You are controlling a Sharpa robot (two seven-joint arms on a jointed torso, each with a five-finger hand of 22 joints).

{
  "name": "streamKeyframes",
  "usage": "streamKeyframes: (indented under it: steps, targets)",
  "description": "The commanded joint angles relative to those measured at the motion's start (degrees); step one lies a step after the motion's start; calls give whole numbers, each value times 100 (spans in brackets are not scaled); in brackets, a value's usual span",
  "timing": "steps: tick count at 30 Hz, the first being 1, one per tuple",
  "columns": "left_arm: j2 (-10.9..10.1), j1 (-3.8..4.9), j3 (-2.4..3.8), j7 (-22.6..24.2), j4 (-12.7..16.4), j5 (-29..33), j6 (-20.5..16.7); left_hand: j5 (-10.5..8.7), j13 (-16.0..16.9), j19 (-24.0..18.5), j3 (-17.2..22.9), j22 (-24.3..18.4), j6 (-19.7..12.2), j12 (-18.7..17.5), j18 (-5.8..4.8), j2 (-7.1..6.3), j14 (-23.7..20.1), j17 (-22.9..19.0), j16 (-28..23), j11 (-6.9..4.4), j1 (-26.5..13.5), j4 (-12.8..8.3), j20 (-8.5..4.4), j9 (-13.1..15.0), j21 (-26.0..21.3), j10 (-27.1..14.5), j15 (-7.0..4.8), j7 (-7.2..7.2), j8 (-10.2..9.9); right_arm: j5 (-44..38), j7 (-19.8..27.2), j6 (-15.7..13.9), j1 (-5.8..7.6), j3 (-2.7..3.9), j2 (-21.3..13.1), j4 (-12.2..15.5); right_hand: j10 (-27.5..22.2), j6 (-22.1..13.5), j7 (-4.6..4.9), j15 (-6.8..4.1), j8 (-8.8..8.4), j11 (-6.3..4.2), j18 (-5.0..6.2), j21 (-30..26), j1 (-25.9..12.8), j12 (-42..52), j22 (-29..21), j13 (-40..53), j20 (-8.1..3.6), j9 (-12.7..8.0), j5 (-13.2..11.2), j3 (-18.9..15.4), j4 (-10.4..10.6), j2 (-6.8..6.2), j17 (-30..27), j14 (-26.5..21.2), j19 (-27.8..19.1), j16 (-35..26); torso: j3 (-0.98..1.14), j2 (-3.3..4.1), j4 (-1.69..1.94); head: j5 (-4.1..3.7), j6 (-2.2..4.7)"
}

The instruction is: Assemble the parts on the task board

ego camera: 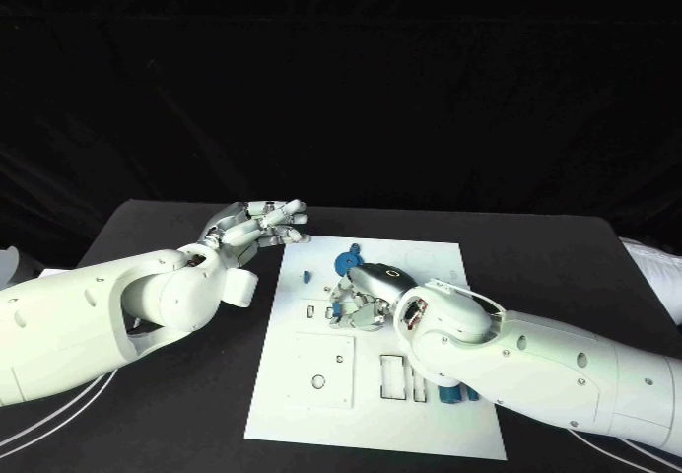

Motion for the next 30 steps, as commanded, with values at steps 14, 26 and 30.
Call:
streamKeyframes:
  steps: [14,26,30]
  targets:
    - [10,5,4,11,-6,15,128,-24,6,-63,8,-11,-42,-23,60,43,-54,7,8,7,34,-41,-2,-4,-32,-49,2,-4,-35,31,406,-866,-62,-25,-127,199,-161,-185,21,72,-2,21,-55,-60,-28,-261,343,-4,60,7,-32,-247,74,-60,1232,535,92,-39,5,-2,2,11,-2]
    - [6,5,3,-54,-65,15,125,-18,7,-63,34,-9,-43,-21,64,52,-55,11,14,3,87,-77,-5,-3,-27,-50,-5,-8,-32,931,2064,-896,-1,49,-696,796,-271,-389,77,121,4,76,-42,-105,15,-395,278,-127,108,20,-134,-753,320,-71,1247,536,55,-35,-2,-8,-9,32,5]
    - [25,5,2,-316,-81,-58,182,-16,2,-14,114,13,-46,-22,71,80,10,36,70,-8,181,-140,-26,-2,19,-53,-29,-11,-29,1427,2314,-675,121,89,-1087,1121,-275,-373,73,122,20,74,-41,-107,95,-388,278,-130,112,35,-115,-821,344,-25,1252,537,54,-34,2,-11,-10,38,30]
